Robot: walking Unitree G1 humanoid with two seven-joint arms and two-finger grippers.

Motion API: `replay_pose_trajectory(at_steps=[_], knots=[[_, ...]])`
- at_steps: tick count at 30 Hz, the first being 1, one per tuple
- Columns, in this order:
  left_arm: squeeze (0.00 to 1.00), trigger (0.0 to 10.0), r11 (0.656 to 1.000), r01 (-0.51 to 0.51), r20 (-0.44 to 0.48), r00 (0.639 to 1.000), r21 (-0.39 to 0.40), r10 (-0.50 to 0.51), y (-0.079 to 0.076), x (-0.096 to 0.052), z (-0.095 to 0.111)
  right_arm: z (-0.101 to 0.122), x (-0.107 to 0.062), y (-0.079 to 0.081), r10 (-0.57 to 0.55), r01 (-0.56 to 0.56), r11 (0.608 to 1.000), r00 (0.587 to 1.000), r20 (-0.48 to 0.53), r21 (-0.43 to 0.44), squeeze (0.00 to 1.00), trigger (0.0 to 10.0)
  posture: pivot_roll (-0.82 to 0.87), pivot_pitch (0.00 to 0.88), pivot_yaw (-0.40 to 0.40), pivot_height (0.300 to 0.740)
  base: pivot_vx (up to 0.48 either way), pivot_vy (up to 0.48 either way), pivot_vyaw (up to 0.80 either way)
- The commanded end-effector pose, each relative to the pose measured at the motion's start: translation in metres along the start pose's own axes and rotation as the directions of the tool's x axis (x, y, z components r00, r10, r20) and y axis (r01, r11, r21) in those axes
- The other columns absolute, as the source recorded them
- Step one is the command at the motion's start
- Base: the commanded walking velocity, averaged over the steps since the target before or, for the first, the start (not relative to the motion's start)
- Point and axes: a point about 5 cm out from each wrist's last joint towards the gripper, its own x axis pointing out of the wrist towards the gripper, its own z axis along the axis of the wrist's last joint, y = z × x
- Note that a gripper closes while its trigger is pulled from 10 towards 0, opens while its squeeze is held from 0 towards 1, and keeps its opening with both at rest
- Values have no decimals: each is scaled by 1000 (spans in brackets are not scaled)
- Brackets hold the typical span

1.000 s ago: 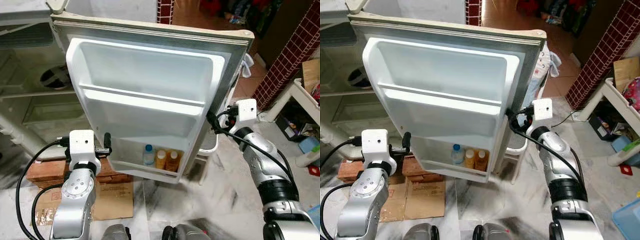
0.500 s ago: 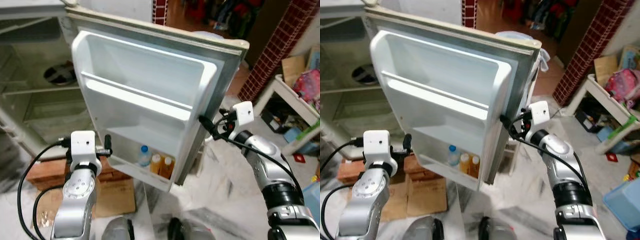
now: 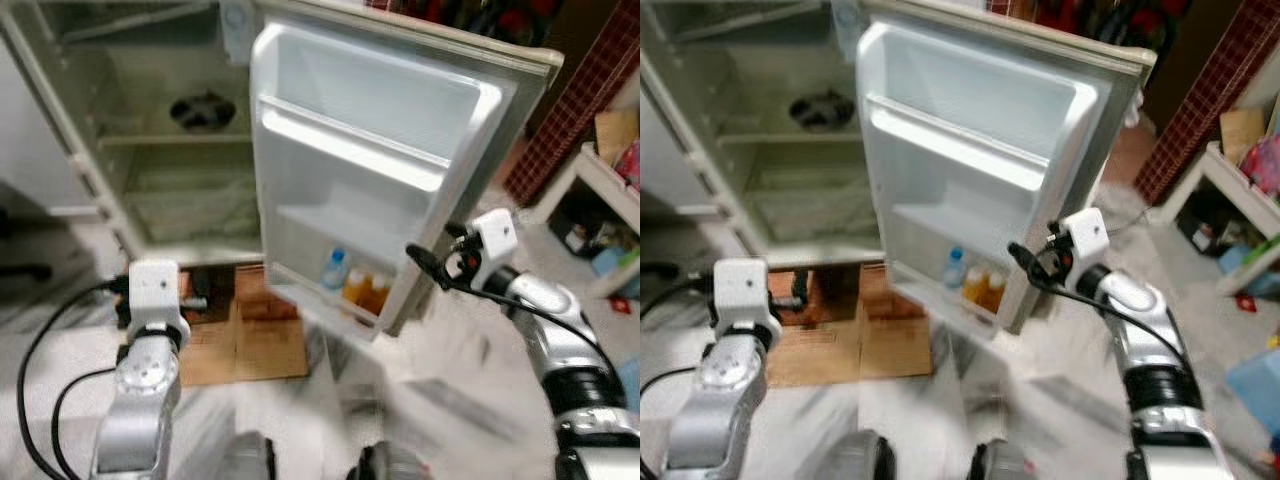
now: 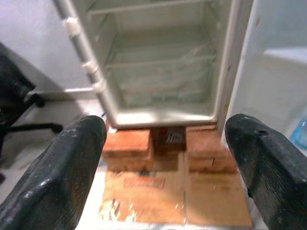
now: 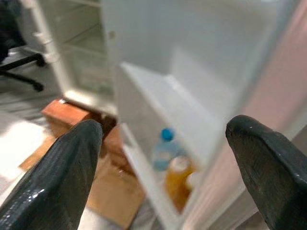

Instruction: Restocking fridge

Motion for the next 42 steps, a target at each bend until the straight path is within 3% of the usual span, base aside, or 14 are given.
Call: replay_pose_trajectory(at_steps=[1,3,6,9,11,12,15,23,26,33,42], knots=[[0,10000,1000,24,15,1000,3,-24,-6,0,2,-9,-6,-9,-34,32,999,997,-63,-42,0,10000,44,67,-32,740,0,0,0],[0,10000,1000,23,16,1000,7,-23,-6,0,2,-12,-7,-13,-66,60,996,993,-94,-65,0,10000,45,65,-34,740,0,0,0],[0,10000,1000,18,14,1000,13,-18,-5,-1,2,-22,-11,-30,-241,223,968,954,-181,-112,0,10000,47,65,-36,740,0,0,0],[0,10000,1000,11,13,1000,19,-12,-3,-1,1,-24,-13,-35,-315,289,945,930,-190,-153,0,10000,49,62,-37,740,0,0,0],[0,10000,1000,5,23,1000,27,-6,-1,-1,1,-23,-14,-41,-418,389,903,893,-167,-181,0,10000,53,59,-40,740,0,0,0],[0,10000,1000,5,23,1000,27,-6,-1,-1,1,-23,-14,-41,-418,389,903,893,-167,-181,0,10000,53,59,-40,740,0,0,0],[0,10000,1000,23,67,997,11,-23,2,-3,7,-12,-5,-35,-487,482,871,873,-37,-96,0,10000,53,59,-40,740,0,0,0],[0,10000,999,25,107,994,-24,-22,5,-4,12,5,11,-11,-462,462,886,876,134,38,0,10000,61,58,-52,740,145,-232,0],[0,10000,999,29,106,994,-20,-27,5,-4,12,9,14,-8,-454,451,891,878,154,58,0,10000,61,55,-52,740,469,0,0],[0,10000,999,29,112,993,-23,-26,4,-3,12,18,23,6,-397,401,916,893,212,22,0,10000,54,60,-47,740,472,0,0],[0,10000,999,30,112,993,-27,-27,3,-2,12,22,25,11,-381,388,921,894,235,13,0,10000,51,68,-45,740,476,0,0]])
